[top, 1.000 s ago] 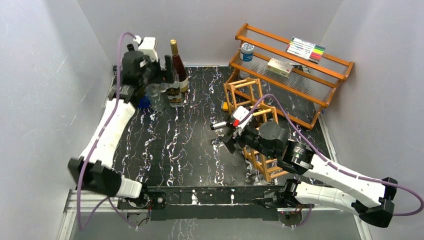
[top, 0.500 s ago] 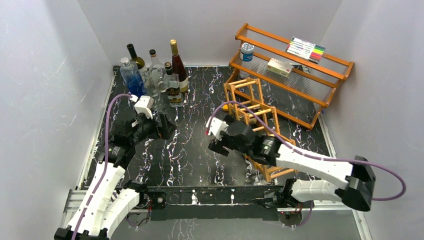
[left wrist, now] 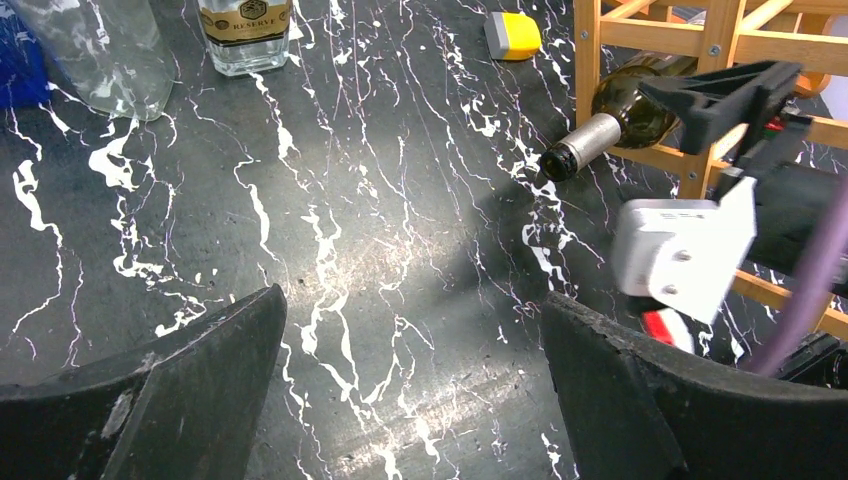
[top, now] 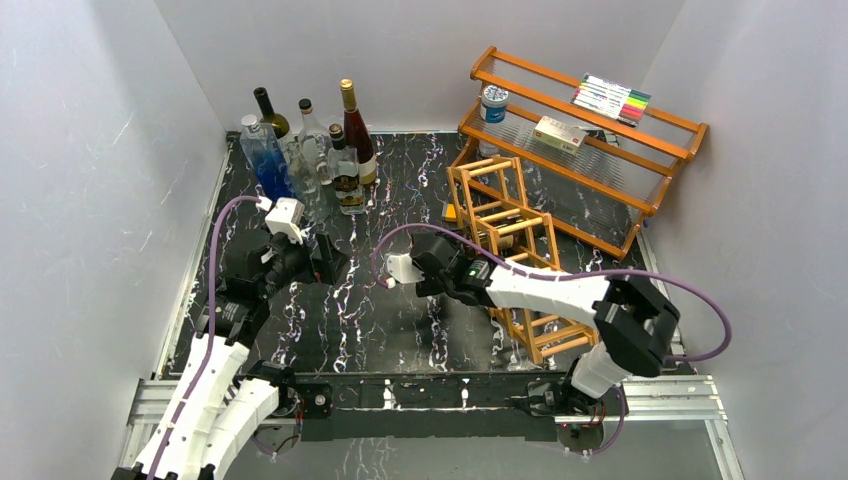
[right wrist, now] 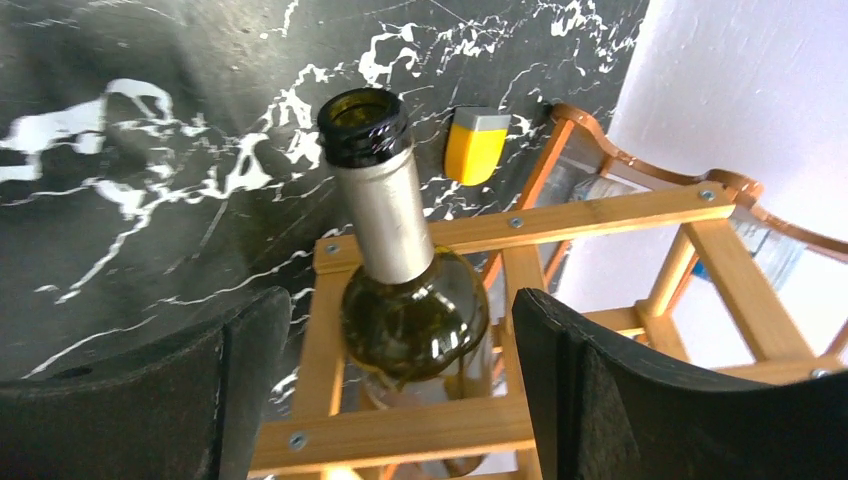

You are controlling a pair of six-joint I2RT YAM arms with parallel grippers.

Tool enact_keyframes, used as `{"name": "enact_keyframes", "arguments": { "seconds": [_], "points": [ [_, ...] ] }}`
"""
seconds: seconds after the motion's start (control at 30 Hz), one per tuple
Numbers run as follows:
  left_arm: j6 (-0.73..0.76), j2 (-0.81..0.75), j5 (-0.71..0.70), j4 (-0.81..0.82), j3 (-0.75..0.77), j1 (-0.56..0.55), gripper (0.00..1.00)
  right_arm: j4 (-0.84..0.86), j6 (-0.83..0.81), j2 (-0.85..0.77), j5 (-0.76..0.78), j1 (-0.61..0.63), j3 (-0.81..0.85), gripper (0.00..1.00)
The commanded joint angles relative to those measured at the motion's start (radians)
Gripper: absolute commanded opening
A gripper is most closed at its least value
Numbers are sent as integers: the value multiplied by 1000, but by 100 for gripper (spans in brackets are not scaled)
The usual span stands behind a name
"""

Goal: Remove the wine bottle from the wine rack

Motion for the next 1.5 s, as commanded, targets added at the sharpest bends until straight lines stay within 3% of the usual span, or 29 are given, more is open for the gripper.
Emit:
{"name": "enact_keyframes", "arguments": {
  "seconds": [0.0,0.43,0.97,1.13,1.3,1.47],
  "points": [
    [16,-21,18,17,-3,4,98,50,-158,77,72,-27,80,90],
    [17,-39,7,20,-6,4,98,122,-224,208,59,-75,112,80],
    [18,-31,1,23,-7,4,98,89,-175,260,-12,-26,117,45],
    [18,-25,1,23,-7,4,98,142,-175,266,-7,21,90,41],
    [18,-20,1,23,-9,3,98,157,-164,285,-4,40,87,25],
    [16,-1,14,25,-8,3,98,180,-159,243,-67,82,57,21]
  ]
}}
